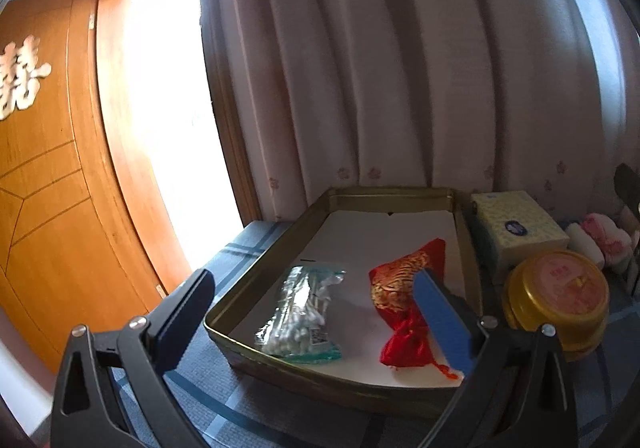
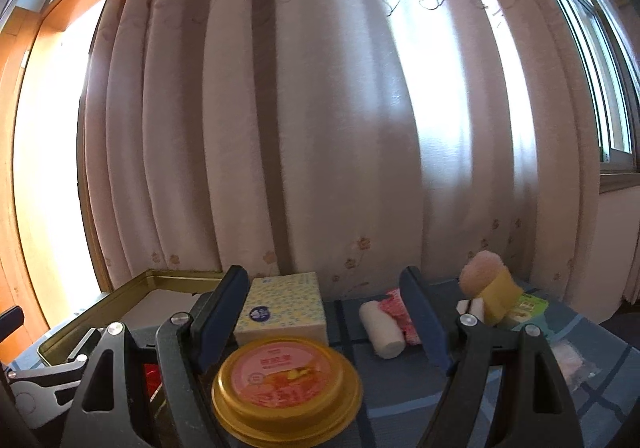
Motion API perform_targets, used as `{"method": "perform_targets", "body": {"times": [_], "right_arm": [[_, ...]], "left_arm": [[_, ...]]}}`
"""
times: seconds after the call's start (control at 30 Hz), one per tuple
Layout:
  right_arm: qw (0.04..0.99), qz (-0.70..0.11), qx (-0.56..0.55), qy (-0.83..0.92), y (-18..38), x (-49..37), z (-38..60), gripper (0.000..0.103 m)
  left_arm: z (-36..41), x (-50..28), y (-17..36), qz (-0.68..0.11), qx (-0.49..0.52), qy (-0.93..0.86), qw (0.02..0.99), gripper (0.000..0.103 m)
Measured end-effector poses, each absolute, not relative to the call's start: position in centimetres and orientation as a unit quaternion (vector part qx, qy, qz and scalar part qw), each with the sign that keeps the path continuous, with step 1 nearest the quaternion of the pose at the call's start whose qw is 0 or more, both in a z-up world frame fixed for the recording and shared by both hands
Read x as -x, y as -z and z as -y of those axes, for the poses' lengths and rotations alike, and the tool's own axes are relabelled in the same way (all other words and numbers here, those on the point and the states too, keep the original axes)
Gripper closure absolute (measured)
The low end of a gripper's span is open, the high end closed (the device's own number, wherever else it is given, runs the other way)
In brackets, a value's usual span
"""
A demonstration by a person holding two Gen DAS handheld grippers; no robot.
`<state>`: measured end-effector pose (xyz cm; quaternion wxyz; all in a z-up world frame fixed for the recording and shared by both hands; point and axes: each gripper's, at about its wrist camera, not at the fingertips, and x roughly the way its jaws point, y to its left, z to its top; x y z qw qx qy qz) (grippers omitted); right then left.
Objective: Organize soft objects
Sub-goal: 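Withdraw both tools from the tray toward the remaining items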
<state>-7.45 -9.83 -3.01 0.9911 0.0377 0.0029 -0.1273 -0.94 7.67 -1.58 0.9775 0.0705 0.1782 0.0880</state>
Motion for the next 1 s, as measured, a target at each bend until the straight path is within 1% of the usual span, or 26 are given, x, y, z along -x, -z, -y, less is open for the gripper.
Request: {"method": "perform_targets", "body": {"times": [0.37,0.53,0.7,0.87,1.0], "right_arm": [[0.988,0.003,-0.039,0.147,3.1,8.9,12.1,0.023],[0.987,0.013,-0.035,0.157,3.2,9.9,13.2,0.023],[0.984,0.012,-0.048,0.169,3.1,10.4,15.0,0.023],[0.982,0.009,-0.066,0.176,3.1,10.6,16.6,0.023],[0.981,0.008,-0.059,0.183,3.1,10.9,17.7,0.023]], "left_arm": [[-5.1,1.8,1.8,-0.166,-0.113,-0.083,0.976,0.002],[-4.2,2.3,1.8,-0.153,-0.101,-0.064,0.981,0.002],[-2.4,2.7,1.9,-0.145,-0.111,-0.051,0.982,0.002],[-1.1,3.0,2.0,-0.147,-0.101,-0.028,0.984,0.002],[-0.1,3.3,2.1,-0.152,-0.098,-0.011,0.983,0.002]]}}
